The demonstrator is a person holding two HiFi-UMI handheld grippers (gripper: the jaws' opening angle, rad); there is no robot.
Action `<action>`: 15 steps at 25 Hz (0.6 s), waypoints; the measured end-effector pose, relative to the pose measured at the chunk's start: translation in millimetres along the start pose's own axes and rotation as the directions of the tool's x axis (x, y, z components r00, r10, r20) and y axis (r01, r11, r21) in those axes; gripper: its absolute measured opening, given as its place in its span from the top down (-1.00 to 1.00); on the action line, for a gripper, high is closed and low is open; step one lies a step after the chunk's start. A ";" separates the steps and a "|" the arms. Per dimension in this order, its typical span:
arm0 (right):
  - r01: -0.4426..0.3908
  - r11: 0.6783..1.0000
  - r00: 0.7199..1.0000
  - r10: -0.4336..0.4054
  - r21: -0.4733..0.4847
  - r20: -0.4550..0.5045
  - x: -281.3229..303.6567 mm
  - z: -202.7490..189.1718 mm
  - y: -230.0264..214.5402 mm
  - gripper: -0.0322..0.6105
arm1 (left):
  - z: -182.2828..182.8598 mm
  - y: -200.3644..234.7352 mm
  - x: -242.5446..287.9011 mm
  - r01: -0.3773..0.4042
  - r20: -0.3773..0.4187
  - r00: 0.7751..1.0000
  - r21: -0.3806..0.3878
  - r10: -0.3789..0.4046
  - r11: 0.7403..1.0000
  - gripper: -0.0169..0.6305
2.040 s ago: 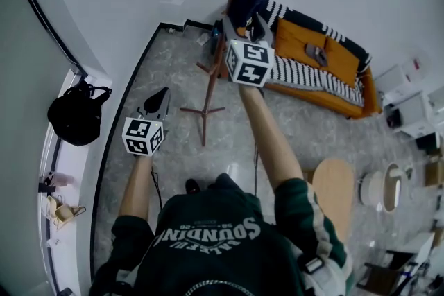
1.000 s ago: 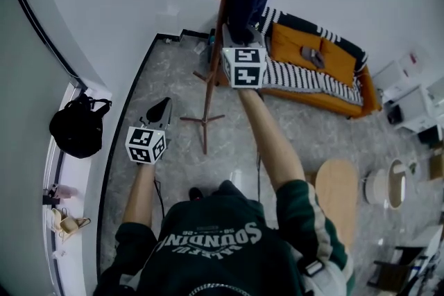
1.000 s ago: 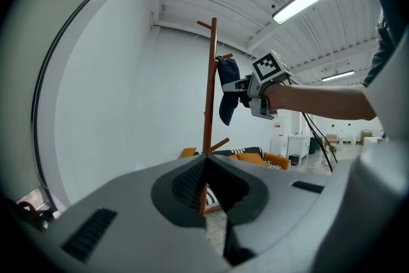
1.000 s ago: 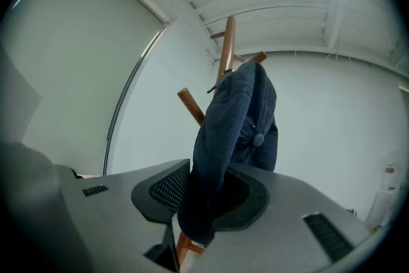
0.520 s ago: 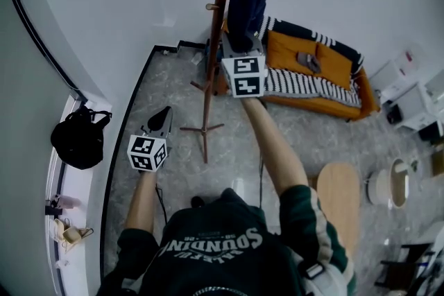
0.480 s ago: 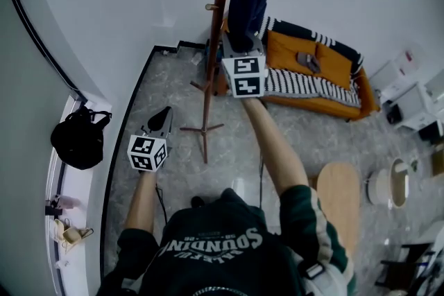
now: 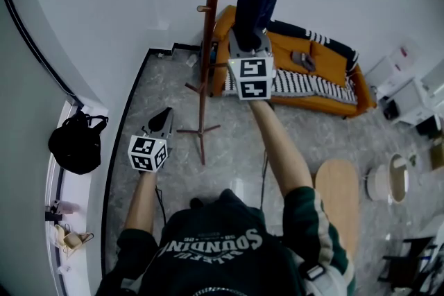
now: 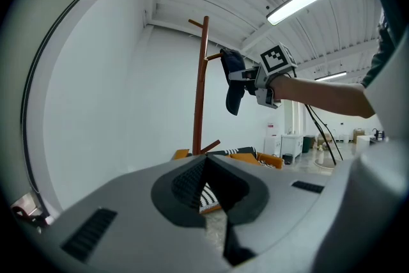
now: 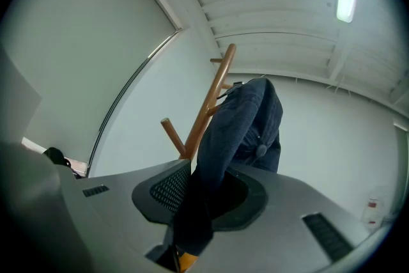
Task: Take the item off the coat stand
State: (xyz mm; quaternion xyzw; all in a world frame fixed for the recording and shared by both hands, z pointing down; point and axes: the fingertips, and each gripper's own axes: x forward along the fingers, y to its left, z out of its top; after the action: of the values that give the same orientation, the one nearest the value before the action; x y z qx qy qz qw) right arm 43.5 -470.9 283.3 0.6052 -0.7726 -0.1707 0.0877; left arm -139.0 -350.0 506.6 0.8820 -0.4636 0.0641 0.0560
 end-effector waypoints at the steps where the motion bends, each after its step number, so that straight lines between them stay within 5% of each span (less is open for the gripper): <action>1: 0.006 1.000 1.000 -0.006 -0.003 0.002 -2.7 0.6 -3.3 0.60 | 0.3 -1.4 1.2 0.004 0.000 1.000 0.001 -0.004 1.000 0.94; 15: 0.019 1.000 1.000 -0.019 0.015 -0.017 -50.0 -39.4 -15.2 0.60 | 8.1 -8.9 14.3 0.034 0.005 0.999 0.015 -0.034 0.999 0.94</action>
State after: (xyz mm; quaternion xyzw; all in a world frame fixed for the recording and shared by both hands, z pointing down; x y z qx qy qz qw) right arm 83.4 -432.0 317.7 0.6147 -0.7672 -0.1608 0.0879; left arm -123.1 -357.9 500.6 0.8902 -0.4483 0.0643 0.0494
